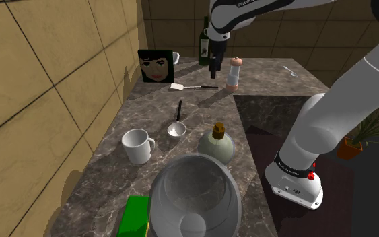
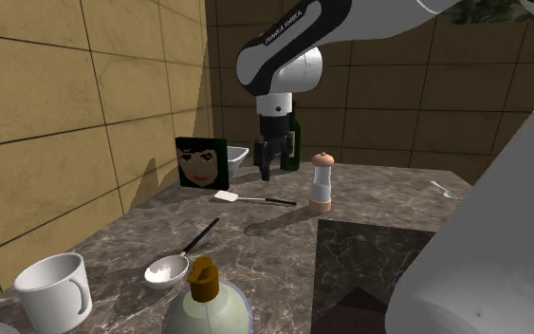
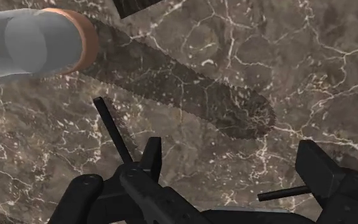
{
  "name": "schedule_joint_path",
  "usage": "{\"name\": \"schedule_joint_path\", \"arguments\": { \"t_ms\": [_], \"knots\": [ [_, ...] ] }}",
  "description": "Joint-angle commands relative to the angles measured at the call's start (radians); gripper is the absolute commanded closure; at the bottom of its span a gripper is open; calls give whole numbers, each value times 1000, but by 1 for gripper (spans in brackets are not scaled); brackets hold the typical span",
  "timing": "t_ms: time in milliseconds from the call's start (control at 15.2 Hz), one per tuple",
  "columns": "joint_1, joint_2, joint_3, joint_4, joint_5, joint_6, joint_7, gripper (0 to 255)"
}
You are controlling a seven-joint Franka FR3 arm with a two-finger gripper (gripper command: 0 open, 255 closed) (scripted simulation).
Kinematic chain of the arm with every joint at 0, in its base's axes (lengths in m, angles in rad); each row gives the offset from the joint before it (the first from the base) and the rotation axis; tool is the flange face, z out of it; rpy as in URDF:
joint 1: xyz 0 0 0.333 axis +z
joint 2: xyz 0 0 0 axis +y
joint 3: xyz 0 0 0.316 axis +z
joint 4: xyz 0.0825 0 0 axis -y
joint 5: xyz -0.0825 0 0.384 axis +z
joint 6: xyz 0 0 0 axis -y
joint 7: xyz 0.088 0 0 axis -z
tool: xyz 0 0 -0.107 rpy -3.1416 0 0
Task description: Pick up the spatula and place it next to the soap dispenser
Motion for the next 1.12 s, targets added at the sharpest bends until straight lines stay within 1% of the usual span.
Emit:
{"name": "schedule_joint_path", "arguments": {
  "t_ms": [0, 264, 462, 924, 1056],
  "knots": [
    [6, 84, -24, 54, 10, 26, -73, 0],
    [10, 252, -56, 168, 48, 67, -211, 0],
    [4, 381, -65, 268, 84, 82, -311, 0],
    [-38, 673, -44, 543, 156, 72, -506, 0],
    [-40, 681, -42, 528, 158, 96, -507, 0]
  ]
}}
